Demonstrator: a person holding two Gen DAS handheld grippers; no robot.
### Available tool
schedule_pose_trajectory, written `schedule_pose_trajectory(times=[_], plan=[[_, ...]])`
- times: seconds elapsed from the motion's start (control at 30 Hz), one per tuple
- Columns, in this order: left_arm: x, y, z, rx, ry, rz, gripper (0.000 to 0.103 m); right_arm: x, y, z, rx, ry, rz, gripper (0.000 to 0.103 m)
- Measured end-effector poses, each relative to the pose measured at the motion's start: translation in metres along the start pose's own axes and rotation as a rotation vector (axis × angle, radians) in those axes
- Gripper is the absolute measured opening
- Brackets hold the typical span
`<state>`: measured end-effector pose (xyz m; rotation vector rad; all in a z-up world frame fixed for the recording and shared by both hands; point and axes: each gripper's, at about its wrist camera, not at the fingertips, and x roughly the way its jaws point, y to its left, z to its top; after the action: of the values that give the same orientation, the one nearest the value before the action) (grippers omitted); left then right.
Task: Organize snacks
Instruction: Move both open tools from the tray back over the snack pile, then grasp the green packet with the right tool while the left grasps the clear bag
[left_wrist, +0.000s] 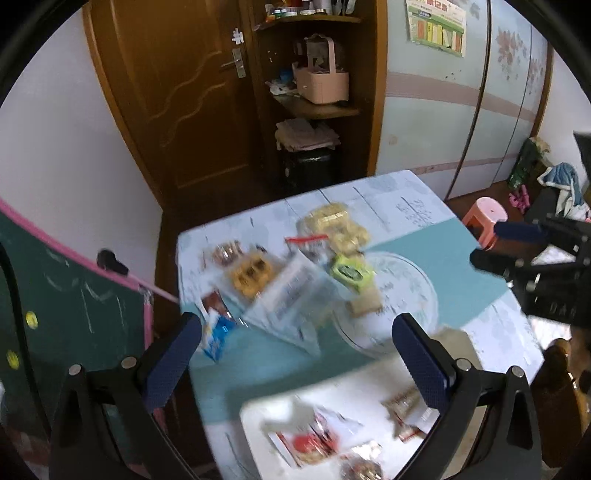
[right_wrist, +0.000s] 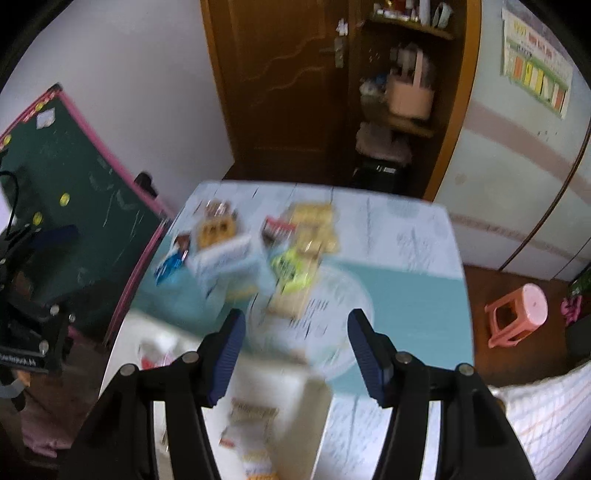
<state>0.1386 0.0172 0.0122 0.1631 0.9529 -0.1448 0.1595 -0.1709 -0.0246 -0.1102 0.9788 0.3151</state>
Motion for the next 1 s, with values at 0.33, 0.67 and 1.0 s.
schedule_pose_trajectory(times=[0.33,0.67,1.0], plan=[[0.099,0.03,0.028,0.018,0.127,-0.072,0.103,0.079,-0.012,0.053,-0.008,0.039,0.004,0.058],[0.191,0.011,-0.011,0.145,0.291,-0.124,0.103,0.199,-0.009,0.038,-0.04,0.225,0.036,0.058],[0.229,-0.012,-0.024,0.242,0.367,-0.141,0.103,0.255,0.001,0.022,-0.052,0.342,0.083,0.058]])
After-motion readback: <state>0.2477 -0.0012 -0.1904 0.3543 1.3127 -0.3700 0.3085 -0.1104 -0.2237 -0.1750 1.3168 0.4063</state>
